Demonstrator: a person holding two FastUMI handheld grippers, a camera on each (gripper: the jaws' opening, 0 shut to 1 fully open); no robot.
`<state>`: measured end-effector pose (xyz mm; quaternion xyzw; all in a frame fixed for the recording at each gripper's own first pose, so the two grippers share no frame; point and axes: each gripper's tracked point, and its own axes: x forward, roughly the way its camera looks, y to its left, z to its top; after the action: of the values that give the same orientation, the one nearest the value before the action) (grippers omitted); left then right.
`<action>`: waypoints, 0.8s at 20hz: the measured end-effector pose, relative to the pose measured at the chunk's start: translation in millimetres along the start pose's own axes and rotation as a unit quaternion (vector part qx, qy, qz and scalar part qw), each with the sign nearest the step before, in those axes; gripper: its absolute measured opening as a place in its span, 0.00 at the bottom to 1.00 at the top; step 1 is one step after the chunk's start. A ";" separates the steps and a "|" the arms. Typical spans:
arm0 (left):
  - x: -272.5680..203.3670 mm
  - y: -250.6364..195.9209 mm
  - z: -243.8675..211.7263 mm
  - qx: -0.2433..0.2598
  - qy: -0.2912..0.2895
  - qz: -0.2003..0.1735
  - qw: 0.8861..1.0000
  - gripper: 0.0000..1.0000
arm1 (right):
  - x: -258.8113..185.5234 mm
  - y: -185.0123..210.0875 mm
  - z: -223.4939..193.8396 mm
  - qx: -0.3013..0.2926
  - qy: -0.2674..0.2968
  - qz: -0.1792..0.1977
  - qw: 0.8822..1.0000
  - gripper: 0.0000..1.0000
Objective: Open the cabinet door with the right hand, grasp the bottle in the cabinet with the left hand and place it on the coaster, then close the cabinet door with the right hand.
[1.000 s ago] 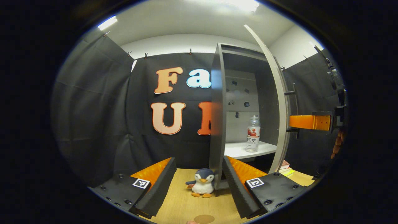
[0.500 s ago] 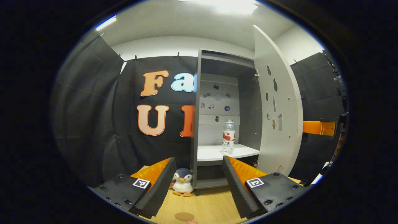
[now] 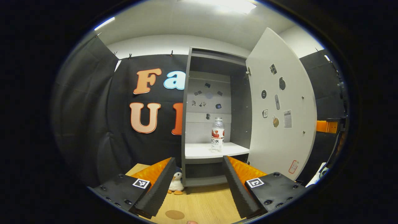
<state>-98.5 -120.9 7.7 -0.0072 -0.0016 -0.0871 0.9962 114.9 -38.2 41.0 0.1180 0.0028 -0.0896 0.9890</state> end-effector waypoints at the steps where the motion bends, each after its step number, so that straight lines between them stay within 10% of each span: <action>1: 0.4 -3.8 0.9 -0.001 0.000 -0.002 1.000 0.98 | -0.4 -4.9 -0.2 0.002 -0.001 -0.009 1.000 0.06; 6: 4.0 -25.6 -3.8 -0.005 0.006 -0.016 1.000 0.99 | -1.4 -42.8 0.2 -0.029 -0.002 -0.057 0.998 0.03; 16: 14.2 -34.6 1.3 0.001 0.007 -0.019 1.000 0.97 | -13.2 -32.7 -1.4 -0.043 0.015 -0.031 0.998 0.00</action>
<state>-90.5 -157.4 9.6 -0.0053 0.0049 -0.1065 0.9943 96.2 -66.8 32.4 0.0761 0.0254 -0.1178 0.9898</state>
